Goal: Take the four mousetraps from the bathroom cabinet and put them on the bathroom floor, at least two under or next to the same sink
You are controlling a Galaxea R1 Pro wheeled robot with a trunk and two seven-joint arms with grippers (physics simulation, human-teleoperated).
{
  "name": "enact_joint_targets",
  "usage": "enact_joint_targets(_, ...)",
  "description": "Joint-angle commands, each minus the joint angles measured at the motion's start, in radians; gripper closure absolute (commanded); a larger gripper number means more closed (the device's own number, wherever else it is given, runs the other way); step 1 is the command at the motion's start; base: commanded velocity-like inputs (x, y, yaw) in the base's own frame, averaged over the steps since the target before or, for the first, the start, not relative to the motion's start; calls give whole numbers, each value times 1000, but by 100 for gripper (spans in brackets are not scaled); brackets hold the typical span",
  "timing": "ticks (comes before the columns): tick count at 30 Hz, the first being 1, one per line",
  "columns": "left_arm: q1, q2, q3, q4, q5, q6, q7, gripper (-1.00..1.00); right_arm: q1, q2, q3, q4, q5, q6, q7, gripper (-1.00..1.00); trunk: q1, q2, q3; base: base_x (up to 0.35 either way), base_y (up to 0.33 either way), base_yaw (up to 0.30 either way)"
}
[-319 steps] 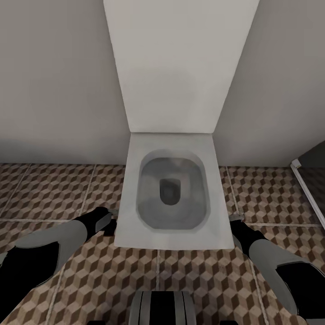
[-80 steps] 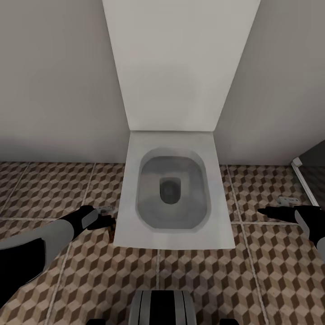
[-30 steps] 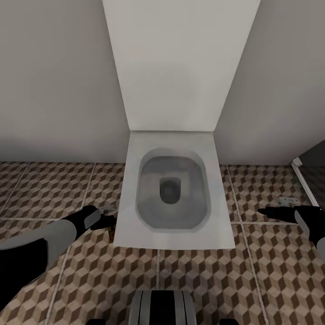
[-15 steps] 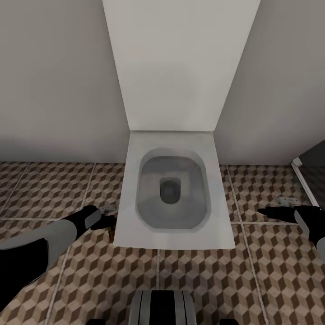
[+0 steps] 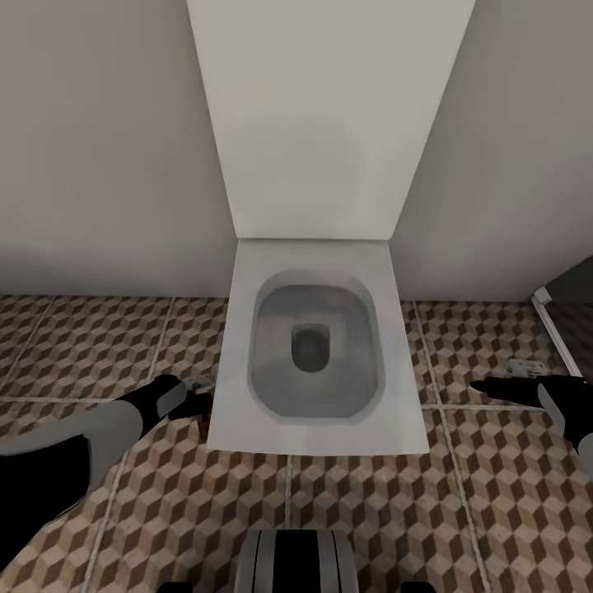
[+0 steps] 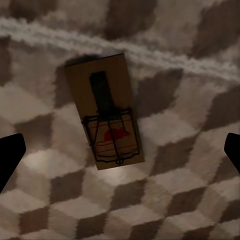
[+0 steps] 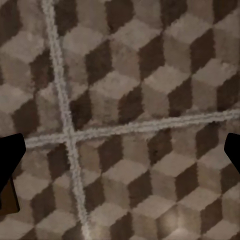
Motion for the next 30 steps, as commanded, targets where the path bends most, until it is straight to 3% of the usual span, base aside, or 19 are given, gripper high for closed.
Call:
enact_joint_targets(1, -1, 1, -5, -4, 10, 2, 8, -100, 0, 0, -6, -1, 1, 7, 4, -100, 0, 0, -1, 0, 0, 0)
enact_joint_targets(30, 4, -5, -5, -4, 10, 1, 8, -100, 0, 0, -6, -1, 1, 8, 6, -100, 0, 0, -1, 0, 0, 0)
